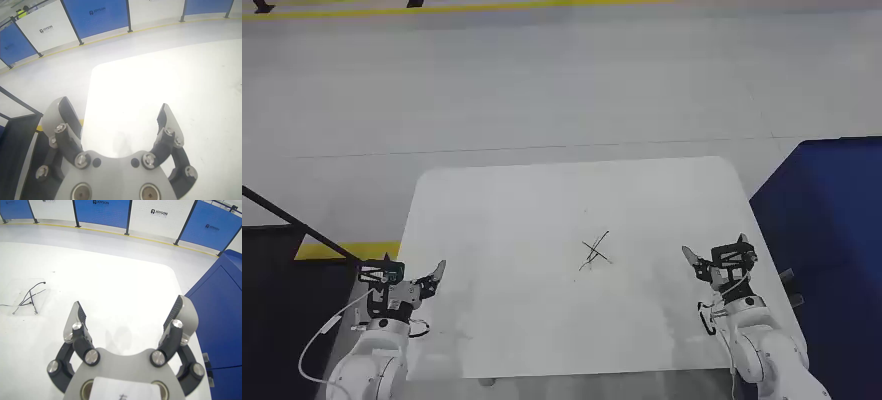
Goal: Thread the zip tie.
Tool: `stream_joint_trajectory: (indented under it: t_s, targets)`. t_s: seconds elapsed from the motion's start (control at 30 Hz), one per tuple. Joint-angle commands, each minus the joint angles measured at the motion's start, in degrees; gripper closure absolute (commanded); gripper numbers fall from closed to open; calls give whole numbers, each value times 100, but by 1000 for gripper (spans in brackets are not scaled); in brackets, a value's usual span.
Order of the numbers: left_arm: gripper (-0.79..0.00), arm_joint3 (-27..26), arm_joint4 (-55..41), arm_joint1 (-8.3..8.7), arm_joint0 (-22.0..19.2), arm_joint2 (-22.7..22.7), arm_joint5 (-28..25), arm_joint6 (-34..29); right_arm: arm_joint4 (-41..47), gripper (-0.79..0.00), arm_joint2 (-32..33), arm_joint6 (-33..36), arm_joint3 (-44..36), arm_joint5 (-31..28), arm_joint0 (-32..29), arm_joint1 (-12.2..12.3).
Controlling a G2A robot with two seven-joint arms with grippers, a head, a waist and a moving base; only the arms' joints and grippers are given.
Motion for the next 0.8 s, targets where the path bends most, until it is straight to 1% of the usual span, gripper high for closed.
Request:
stream_joint_trajectory:
  t_s: [0.0, 0.1, 0.13, 0.2, 0.23, 0.3, 0.37, 0.47, 0.6, 0.67, 0.77]
  targets:
    - [-784, 0, 0, 0, 0, 0, 0, 0, 0, -784, 0, 0, 0, 0, 0, 0]
    - [-785, 0, 0, 0, 0, 0, 0, 0, 0, -785, 0, 0, 0, 0, 0, 0]
    - [-785, 0, 0, 0, 0, 0, 0, 0, 192, -785, -25, -14, -45, -86, 20, -9]
    - [-785, 0, 0, 0, 0, 0, 0, 0, 887, -785, -52, 81, -112, -389, 110, -33]
    - [-785, 0, 0, 0, 0, 0, 0, 0, 1148, -785, -58, 188, -197, -434, 214, -43]
    - [-785, 0, 0, 0, 0, 0, 0, 0, 1400, -785, -203, 561, -332, -598, 413, -55]
    - [-785, 0, 0, 0, 0, 0, 0, 0, 1316, -785, -372, 961, -450, -519, 723, -65]
    - [-785, 0, 0, 0, 0, 0, 0, 0, 1118, -785, -901, 1646, -490, -381, 1302, -108]
    - [-785, 0, 0, 0, 0, 0, 0, 0, 1036, -785, -1535, 2491, -342, -70, 2039, -194]
    - [-785, 0, 0, 0, 0, 0, 0, 0, 1039, -785, -1650, 2742, -317, -32, 2190, -212]
    - [-785, 0, 0, 0, 0, 0, 0, 0, 1039, -785, -1650, 2742, -317, -32, 2190, -212]
